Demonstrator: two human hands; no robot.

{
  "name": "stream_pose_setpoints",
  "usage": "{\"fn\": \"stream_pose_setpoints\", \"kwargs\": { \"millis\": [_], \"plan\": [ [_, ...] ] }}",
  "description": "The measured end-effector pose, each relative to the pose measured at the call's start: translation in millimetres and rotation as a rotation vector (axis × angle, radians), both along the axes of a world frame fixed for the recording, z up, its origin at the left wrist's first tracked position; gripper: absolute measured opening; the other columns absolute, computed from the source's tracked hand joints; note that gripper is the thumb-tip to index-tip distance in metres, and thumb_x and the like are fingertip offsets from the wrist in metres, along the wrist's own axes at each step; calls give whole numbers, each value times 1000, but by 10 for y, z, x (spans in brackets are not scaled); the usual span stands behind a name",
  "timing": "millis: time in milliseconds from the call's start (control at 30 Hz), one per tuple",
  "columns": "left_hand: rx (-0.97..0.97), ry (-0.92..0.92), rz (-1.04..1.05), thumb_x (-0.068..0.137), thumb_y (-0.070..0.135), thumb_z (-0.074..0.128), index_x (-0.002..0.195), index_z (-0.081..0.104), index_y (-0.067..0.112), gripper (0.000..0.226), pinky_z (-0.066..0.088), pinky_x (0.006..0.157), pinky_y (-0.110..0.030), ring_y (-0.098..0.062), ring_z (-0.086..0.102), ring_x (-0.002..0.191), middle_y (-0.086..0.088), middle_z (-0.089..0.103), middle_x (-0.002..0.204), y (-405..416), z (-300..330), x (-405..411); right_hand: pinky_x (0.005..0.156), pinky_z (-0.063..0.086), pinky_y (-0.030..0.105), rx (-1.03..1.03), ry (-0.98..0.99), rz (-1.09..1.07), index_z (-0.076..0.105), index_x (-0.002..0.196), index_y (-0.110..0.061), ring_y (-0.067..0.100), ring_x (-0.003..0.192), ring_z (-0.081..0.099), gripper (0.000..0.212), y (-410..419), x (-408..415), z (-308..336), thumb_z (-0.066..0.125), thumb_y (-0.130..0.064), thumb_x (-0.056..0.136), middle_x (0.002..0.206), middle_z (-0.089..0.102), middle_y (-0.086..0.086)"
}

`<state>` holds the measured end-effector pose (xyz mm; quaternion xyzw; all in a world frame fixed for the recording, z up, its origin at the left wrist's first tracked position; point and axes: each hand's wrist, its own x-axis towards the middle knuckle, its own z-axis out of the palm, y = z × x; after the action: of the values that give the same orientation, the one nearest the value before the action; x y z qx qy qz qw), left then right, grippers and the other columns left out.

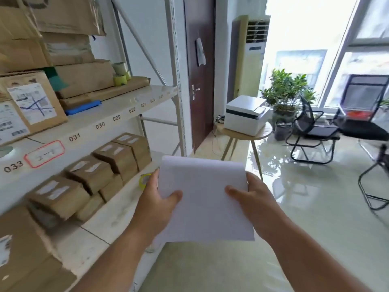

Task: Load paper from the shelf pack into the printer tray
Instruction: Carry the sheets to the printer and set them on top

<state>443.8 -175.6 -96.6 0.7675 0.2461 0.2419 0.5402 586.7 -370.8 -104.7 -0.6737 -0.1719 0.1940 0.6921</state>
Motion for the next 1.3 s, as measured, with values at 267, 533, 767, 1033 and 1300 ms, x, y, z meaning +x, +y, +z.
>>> {"fn": "stream_pose_setpoints", "kwargs": {
  "millis": [267, 533, 767, 1033, 1300],
  "plan": [
    [57, -58, -136, 79, 38, 74, 142, 45, 54, 71, 57, 94, -49, -19, 70, 113, 12, 69, 127, -415, 231, 1314, 87, 60, 67, 91, -29, -105, 70, 119, -25, 42, 103, 75, 41, -657, 1122, 84, 77, -23, 78, 114, 76, 15],
    [100, 31, -174, 93, 19, 72, 156, 35, 37, 75, 48, 111, -43, -14, 60, 127, 12, 59, 143, -997, 29, 2728, 86, 63, 58, 4, -14, -160, 69, 113, -31, 28, 91, 80, 35, -1162, 2328, -52, 62, -2, 95, 102, 82, 1],
    [-62, 25, -257, 95, 21, 71, 155, 35, 40, 73, 54, 105, -45, -9, 64, 125, 14, 60, 143, -1191, -308, 3616, 88, 61, 63, -11, 89, -223, 69, 114, -31, 34, 94, 79, 35, -1442, 3150, -305, 61, -2, 95, 104, 81, 4],
    [-131, -30, -286, 98, 15, 69, 152, 39, 39, 66, 59, 97, -44, -11, 70, 116, 8, 65, 139, -991, -591, 4773, 88, 61, 61, -45, 122, -294, 68, 121, -22, 35, 94, 79, 36, -1254, 4196, -393, 60, 2, 97, 107, 81, 7],
    [-168, -55, -321, 95, 12, 69, 155, 33, 41, 75, 60, 97, -44, -12, 70, 115, 7, 62, 143, -689, -595, 5951, 89, 62, 59, -82, 73, -362, 68, 121, -21, 33, 95, 79, 34, -955, 5229, -279, 62, 0, 95, 107, 81, 6]
  ]
}}
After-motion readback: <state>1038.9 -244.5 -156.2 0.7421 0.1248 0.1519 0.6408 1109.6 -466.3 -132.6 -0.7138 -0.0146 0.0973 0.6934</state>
